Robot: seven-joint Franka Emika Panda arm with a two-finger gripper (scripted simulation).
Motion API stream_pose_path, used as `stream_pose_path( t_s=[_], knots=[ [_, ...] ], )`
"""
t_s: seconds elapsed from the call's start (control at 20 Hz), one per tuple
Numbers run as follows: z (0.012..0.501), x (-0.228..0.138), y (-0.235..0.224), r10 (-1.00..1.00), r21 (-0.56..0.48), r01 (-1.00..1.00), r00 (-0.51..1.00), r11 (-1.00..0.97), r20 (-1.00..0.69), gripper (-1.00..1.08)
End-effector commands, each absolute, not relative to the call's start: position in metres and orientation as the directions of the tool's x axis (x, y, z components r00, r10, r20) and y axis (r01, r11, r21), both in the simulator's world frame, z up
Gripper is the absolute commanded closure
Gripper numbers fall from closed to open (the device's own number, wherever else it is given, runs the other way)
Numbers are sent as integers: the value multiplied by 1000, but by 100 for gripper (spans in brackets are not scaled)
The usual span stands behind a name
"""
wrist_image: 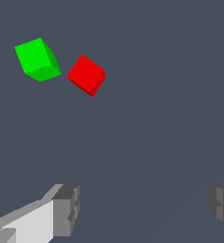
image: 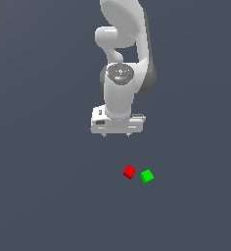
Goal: Stack the red cube on top of the green cube.
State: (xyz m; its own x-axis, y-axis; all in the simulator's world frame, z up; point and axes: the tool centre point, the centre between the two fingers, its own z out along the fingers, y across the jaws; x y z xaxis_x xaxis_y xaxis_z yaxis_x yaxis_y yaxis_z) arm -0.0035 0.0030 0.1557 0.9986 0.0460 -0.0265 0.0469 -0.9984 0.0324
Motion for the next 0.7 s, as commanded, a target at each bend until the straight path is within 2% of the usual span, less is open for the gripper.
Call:
stream_pose_path(
  t_s=[0.0,0.65],
  knots=[
    [156,-3,3,46,32,47,999,-998,-27,-92],
    [145,12,3,161,27,162,987,-986,-25,-92]
  ],
)
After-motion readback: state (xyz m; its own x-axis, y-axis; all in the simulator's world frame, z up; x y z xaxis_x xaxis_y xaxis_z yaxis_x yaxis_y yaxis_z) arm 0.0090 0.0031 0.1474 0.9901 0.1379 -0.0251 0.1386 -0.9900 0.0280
